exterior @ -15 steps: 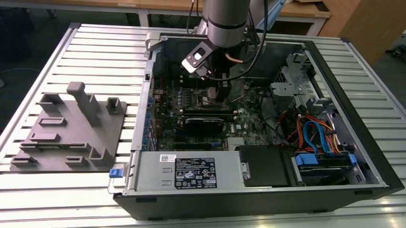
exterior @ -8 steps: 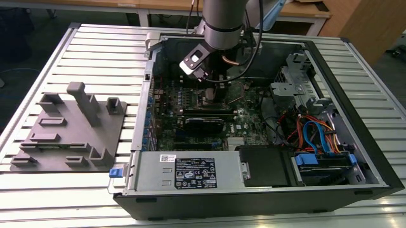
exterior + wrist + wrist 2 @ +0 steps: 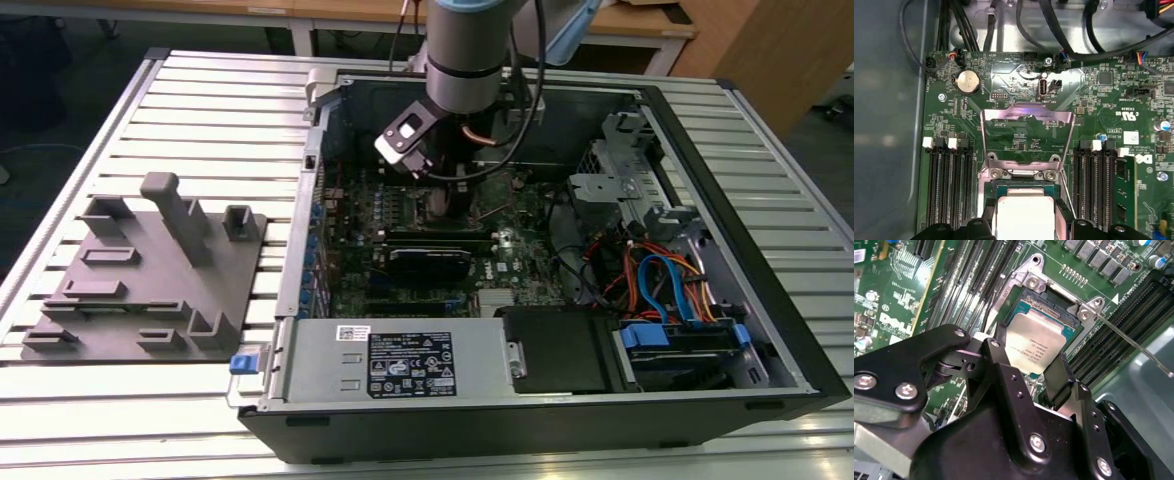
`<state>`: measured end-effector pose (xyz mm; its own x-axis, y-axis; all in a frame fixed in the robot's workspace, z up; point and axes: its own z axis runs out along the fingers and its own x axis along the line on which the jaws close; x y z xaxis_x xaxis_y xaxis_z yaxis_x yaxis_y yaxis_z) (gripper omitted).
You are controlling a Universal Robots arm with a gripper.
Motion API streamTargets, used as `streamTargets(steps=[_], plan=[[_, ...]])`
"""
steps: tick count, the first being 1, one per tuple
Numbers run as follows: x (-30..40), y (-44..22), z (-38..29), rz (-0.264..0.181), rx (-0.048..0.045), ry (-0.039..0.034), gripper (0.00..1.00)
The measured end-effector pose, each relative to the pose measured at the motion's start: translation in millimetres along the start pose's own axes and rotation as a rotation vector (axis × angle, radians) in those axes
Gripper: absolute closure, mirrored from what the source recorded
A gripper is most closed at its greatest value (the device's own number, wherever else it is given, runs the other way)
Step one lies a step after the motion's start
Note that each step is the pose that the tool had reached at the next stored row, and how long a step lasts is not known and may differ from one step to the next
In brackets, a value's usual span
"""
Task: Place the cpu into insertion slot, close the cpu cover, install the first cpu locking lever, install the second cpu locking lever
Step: 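Place the cpu into insertion slot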
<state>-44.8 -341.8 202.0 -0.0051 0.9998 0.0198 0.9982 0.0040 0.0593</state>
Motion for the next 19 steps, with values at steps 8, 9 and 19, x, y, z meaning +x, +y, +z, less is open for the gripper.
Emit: streamTargets(steps=[8,9,19], plan=[[0.7,-1.5,6.4,0.008,0.0000,-0.0005,0.46],[1.0,-2.2,6.7,0.008,0.0000,-0.0006,0.46],[1.5,-3.4,9.4,0.010,0.0000,-0.0007,0.46]])
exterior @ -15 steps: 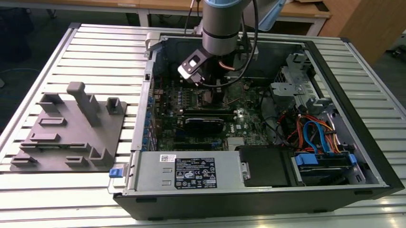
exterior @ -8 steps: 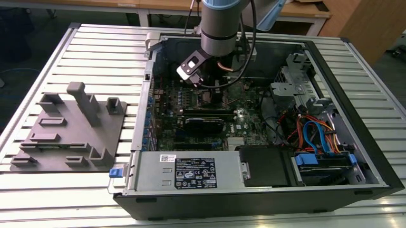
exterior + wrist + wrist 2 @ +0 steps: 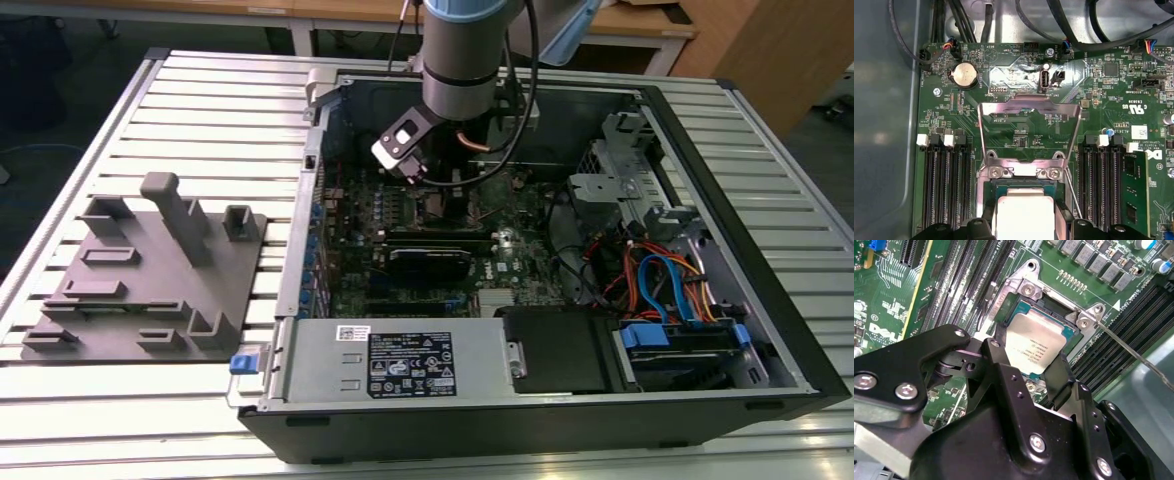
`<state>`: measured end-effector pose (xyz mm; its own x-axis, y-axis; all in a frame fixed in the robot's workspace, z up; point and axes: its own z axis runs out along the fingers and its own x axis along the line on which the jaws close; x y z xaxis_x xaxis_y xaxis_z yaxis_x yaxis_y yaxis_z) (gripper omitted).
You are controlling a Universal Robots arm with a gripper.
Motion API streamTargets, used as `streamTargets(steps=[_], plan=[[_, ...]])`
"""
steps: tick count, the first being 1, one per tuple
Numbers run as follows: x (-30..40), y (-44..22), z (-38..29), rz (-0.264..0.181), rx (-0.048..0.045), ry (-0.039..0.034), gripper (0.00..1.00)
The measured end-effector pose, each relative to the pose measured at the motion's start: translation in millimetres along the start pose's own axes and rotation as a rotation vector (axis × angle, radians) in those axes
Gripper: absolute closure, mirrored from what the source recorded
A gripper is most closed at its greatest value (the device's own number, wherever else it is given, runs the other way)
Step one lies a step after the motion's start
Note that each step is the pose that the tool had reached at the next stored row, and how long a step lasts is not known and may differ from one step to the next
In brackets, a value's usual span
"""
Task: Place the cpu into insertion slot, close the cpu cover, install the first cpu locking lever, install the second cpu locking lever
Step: 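Place the cpu into insertion slot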
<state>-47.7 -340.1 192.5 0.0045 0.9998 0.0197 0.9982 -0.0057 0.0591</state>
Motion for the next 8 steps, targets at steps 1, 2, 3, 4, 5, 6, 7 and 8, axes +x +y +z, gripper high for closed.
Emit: streamTargets(steps=[1,2,3,4,5,6,7,8], plan=[[0.0,0.0,0.0,0.000,0.0000,0.0000,0.46],[0.0,0.1,0.1,0.000,-0.0001,0.0001,0.46],[0.0,0.1,0.1,0.000,-0.0001,0.0001,0.46],[0.0,0.1,0.1,0.002,-0.0001,0.0000,0.46],[0.0,0.1,0.2,0.006,-0.0003,-0.0001,0.46],[0.0,0.2,0.2,0.011,-0.0005,-0.0003,0.46],[0.0,0.2,0.2,0.015,-0.0005,-0.0005,0.46],[0.0,0.2,0.2,0.019,-0.0006,-0.0007,0.46]])
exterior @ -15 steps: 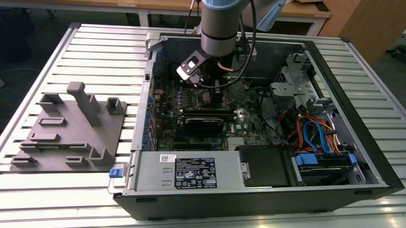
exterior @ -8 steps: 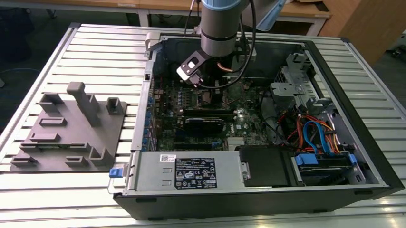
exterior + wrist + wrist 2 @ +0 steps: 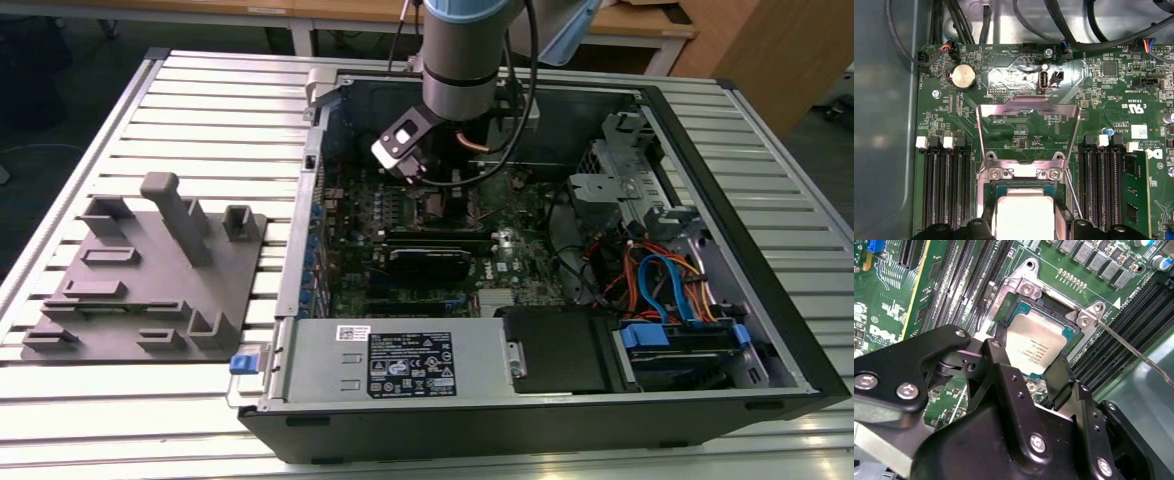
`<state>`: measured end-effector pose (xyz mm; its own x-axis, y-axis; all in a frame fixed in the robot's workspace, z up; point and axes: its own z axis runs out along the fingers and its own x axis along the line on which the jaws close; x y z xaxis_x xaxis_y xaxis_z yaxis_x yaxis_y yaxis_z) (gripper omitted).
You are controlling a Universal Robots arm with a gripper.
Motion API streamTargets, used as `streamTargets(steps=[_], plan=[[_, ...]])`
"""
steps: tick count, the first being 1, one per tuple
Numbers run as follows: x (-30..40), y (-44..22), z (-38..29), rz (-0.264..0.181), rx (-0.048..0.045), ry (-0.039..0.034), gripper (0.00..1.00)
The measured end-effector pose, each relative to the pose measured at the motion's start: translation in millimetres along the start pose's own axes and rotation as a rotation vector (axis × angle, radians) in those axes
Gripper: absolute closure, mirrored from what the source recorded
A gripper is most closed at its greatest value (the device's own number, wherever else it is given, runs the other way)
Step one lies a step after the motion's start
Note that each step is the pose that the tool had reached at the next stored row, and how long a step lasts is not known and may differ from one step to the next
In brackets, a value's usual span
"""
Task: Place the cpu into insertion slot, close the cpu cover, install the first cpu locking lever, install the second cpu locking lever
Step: 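Place the cpu into insertion slot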
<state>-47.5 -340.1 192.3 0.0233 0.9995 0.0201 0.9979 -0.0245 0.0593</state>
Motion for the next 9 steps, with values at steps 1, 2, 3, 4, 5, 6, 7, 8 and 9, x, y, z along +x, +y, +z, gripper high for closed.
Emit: streamTargets(steps=[1,2,3,4,5,6,7,8,9], plan=[[0.0,0.0,0.0,0.003,0.0000,-0.0002,0.46],[0.0,0.0,-0.1,0.004,0.0000,-0.0004,0.46],[-0.1,0.0,-0.1,0.004,0.0001,-0.0006,0.46],[-0.1,0.0,0.0,0.004,0.0002,-0.0008,0.46],[-0.1,0.0,0.7,0.004,0.0002,-0.0007,0.46],[-0.1,-0.1,1.1,0.005,0.0002,-0.0008,0.46],[-0.1,-0.1,1.3,0.005,0.0003,-0.0010,0.46],[-0.1,-0.1,1.3,0.005,0.0002,-0.0009,0.46],[-0.1,-0.1,1.4,0.005,0.0002,-0.0010,0.46]])
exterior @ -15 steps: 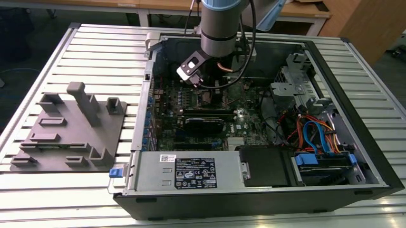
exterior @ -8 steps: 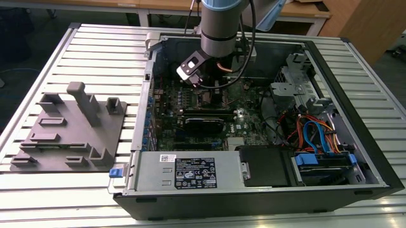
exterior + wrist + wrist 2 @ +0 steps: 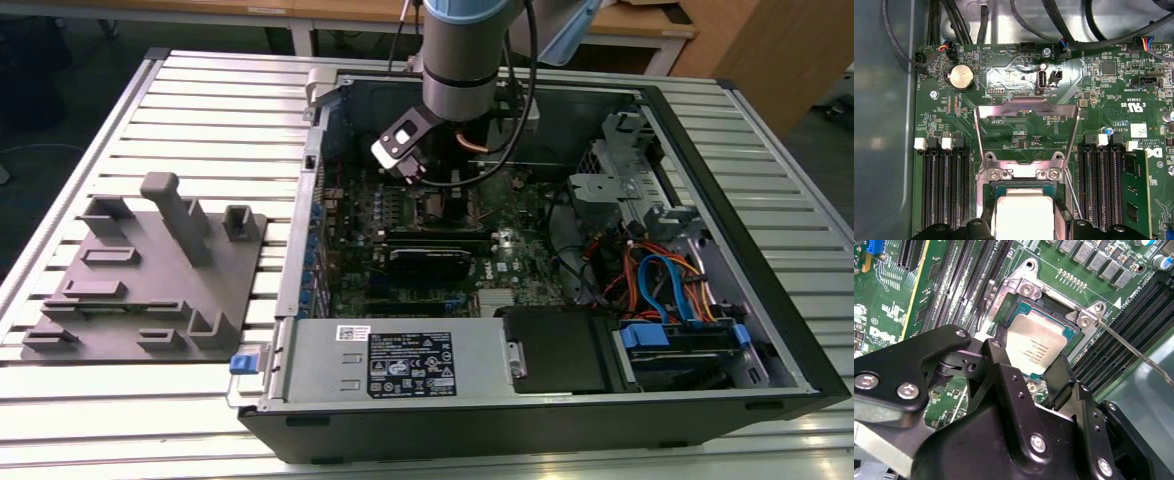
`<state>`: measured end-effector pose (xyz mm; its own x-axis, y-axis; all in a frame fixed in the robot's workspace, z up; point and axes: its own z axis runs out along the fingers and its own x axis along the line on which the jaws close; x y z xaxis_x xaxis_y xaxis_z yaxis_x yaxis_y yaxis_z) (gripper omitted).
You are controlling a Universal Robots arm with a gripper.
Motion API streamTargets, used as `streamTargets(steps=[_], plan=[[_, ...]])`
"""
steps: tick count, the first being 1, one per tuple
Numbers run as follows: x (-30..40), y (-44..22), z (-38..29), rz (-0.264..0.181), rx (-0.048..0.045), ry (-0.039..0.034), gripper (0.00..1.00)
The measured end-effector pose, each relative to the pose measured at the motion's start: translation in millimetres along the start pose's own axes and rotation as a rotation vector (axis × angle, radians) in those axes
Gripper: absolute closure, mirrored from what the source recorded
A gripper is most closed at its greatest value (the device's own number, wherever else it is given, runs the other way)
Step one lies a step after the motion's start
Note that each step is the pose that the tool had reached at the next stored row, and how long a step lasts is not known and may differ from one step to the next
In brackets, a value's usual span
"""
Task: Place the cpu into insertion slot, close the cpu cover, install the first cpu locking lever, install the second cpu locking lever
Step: 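Place the cpu into insertion slot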
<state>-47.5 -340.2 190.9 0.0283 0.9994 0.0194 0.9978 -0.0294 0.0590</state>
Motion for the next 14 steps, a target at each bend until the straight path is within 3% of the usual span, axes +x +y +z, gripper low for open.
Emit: streamTargets(steps=[8,9,11,12,14], plan=[[0.0,0.1,0.3,0.000,-0.0004,0.0004,0.45],[0.1,0.0,0.3,0.000,-0.0004,0.0006,0.39],[0.1,0.1,0.3,0.000,-0.0003,0.0006,0.39],[0.1,0.1,0.2,0.000,-0.0002,0.0004,0.33],[0.1,0.1,0.2,0.000,-0.0001,0.0003,0.33]])
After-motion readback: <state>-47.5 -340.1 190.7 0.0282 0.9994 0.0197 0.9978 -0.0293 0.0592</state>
